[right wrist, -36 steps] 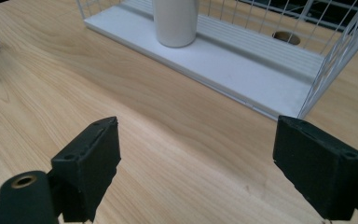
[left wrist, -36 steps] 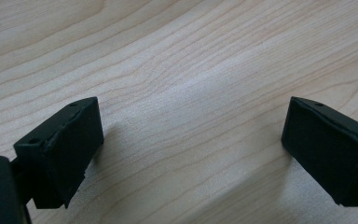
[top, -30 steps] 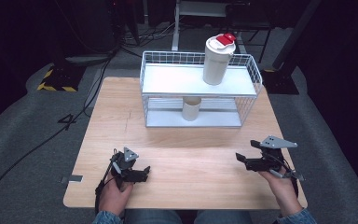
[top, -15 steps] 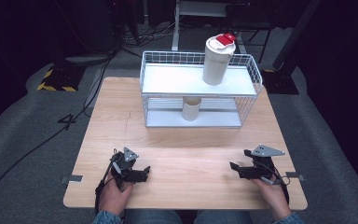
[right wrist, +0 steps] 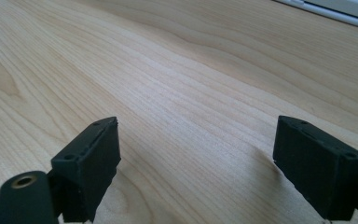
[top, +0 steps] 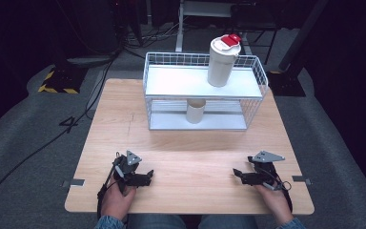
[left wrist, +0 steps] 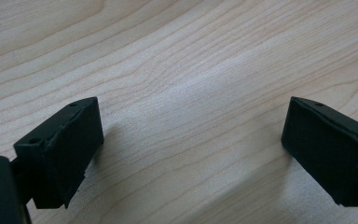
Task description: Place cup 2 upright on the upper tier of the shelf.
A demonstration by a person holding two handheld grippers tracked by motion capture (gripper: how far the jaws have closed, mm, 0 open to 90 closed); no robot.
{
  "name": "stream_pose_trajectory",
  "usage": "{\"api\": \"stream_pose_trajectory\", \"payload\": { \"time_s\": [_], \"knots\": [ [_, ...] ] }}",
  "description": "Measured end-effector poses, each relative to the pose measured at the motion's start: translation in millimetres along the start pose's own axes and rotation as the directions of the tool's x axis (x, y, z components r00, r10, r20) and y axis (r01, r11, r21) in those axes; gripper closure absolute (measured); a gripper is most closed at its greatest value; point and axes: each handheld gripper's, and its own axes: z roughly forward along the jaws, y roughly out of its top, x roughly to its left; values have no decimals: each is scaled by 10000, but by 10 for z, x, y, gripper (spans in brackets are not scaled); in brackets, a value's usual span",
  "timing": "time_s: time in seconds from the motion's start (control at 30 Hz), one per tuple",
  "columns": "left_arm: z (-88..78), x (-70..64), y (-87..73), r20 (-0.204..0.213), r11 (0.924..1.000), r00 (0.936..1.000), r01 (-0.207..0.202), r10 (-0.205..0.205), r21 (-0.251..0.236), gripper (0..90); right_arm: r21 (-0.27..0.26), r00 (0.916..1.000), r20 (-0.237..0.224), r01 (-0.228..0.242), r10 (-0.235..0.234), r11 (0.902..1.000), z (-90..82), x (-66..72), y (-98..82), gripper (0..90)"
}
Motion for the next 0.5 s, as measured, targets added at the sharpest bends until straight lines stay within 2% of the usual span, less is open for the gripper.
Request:
{"api": "stream_pose_trajectory", "payload": {
  "time_s": [0.13,0.5],
  "knots": [
    [0,0,0,0,10000,10000,-4,4,1,61,363,9998,164,84,-90,9993,25,0,5,151],
    [1,23,3,-68,10000,10000,59,-59,6,61,518,9989,457,-76,52,9986,41,-6,11,81]
  ]
}}
